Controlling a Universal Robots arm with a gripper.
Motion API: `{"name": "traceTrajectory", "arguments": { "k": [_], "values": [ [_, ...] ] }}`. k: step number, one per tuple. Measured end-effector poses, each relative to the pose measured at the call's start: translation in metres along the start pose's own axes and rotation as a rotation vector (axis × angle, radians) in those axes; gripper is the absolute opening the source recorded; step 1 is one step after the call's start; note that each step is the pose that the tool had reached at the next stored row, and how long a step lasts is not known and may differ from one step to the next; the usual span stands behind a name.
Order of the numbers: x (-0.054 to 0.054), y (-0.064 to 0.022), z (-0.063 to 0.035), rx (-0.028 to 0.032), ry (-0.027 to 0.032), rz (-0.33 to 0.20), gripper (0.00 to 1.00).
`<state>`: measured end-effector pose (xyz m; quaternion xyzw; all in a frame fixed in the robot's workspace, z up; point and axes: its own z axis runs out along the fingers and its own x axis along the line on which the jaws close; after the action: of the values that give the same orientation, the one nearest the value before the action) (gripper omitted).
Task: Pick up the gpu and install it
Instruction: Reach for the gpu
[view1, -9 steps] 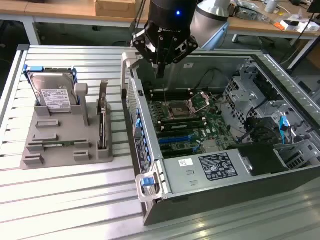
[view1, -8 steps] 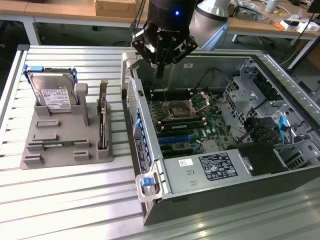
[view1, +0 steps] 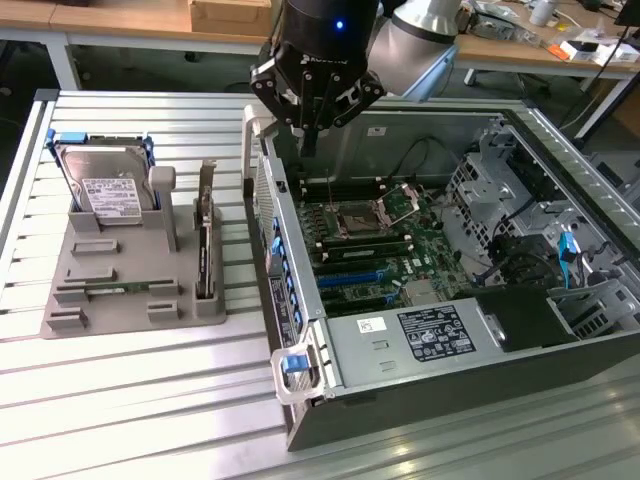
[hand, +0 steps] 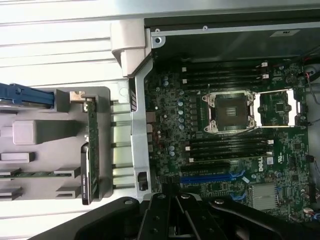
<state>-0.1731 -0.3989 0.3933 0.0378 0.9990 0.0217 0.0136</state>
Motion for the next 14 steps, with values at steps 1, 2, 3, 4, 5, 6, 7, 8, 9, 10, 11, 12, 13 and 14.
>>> {"name": "traceTrajectory", "arguments": {
  "k": [1, 2, 3, 4, 5, 6, 7, 8, 9, 10, 11, 12, 13, 14],
  "values": [
    [0.0005, 0.0, 0.0, 0.0, 0.0, 0.0, 0.11],
    [0.0011, -0.0001, 0.0, 0.0, 0.0, 0.0, 0.11],
    [0.0019, -0.0001, -0.0001, 0.0, 0.0, 0.0, 0.11],
    [0.0026, -0.0002, -0.0001, 0.0, 0.0, 0.0, 0.11],
    [0.0031, -0.0002, -0.0001, 0.0, 0.0, 0.0, 0.11],
    [0.0036, -0.0003, -0.0001, 0.0, 0.0, 0.0, 0.11],
    [0.004, -0.0003, -0.0001, 0.0, 0.0, 0.0, 0.11],
    [0.0046, -0.0003, -0.0001, 0.0, 0.0, 0.0, 0.11],
    [0.0052, -0.0004, -0.0002, 0.0, 0.0, 0.0, 0.11],
    [0.0057, -0.0004, -0.0002, 0.0, 0.0, 0.0, 0.11],
    [0.0061, -0.0004, -0.0002, 0.0, 0.0, 0.0, 0.11],
    [0.0062, -0.0005, -0.0001, -0.0001, -0.0001, 0.0, 0.11],
    [0.0064, -0.0005, -0.0002, 0.0, 0.0, 0.0, 0.11],
    [0.0067, -0.0005, -0.0002, 0.0, 0.0, 0.0, 0.11]
  ]
}}
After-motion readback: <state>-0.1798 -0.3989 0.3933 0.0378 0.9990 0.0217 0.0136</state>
